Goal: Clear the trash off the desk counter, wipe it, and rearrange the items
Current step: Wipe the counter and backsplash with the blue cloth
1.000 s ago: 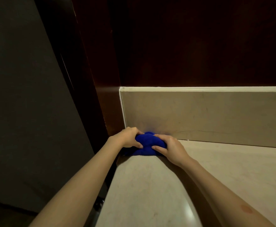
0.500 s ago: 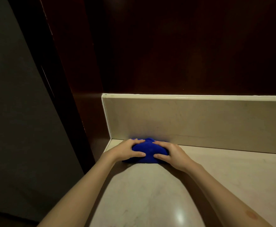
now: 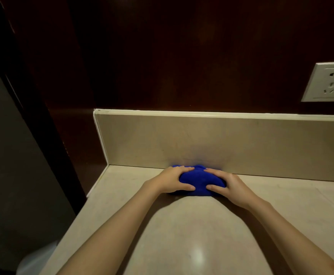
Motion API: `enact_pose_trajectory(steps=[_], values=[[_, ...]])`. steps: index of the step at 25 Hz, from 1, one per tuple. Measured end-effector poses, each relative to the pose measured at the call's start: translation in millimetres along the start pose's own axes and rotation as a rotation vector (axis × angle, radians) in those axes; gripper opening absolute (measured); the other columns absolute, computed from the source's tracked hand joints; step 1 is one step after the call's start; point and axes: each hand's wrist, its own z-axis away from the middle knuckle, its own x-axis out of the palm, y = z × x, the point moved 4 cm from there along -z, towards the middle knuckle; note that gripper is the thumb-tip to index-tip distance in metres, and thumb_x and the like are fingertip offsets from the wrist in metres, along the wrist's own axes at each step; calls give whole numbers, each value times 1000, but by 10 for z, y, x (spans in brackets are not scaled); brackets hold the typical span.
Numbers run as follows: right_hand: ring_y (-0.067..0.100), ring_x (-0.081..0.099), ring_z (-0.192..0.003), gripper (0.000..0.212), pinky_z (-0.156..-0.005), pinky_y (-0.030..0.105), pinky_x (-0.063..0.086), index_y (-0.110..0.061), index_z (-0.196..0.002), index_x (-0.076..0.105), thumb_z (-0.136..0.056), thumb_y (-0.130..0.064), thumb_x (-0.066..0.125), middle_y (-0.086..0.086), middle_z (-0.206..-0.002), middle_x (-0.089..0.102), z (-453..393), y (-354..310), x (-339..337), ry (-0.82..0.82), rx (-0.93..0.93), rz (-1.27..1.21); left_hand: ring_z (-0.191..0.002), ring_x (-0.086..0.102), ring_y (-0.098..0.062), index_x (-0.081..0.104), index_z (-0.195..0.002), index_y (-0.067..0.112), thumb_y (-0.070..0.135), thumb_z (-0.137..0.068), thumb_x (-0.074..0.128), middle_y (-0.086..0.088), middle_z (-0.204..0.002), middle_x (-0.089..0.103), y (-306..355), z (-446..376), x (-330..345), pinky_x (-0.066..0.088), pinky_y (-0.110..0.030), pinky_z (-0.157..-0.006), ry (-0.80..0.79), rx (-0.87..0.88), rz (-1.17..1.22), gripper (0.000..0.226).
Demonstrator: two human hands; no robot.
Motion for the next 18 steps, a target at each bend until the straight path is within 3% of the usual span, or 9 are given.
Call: enact_pose_trajectory(steps=[10,14,18], values=[[3,49,-123,52,-105,27,41,-31,-136,50,-86,-36,66,-16,-136,52,523,438,-479,79,130,22,-135,39,-21,34,-147,29,46,-86,65,1,-147,45,677,-358,356,34,-35,-109,-15,153,-72,71],[5,51,-120,50,-100,21,39,-28,-135,52,-87,-31,67,-15,-133,54,538,450,-477,114,160,29,-134,41,-20,37,-147,26,47,-86,65,3,-148,45,722,-374,337,34,-33,-108,10,183,-111,70],[5,51,-121,51,-103,26,41,-31,-134,52,-86,-34,67,-14,-135,54,509,421,-439,104,179,50,-133,42,-20,36,-147,26,50,-85,64,3,-148,44,658,-348,308,37,-36,-107,-7,221,-158,72]])
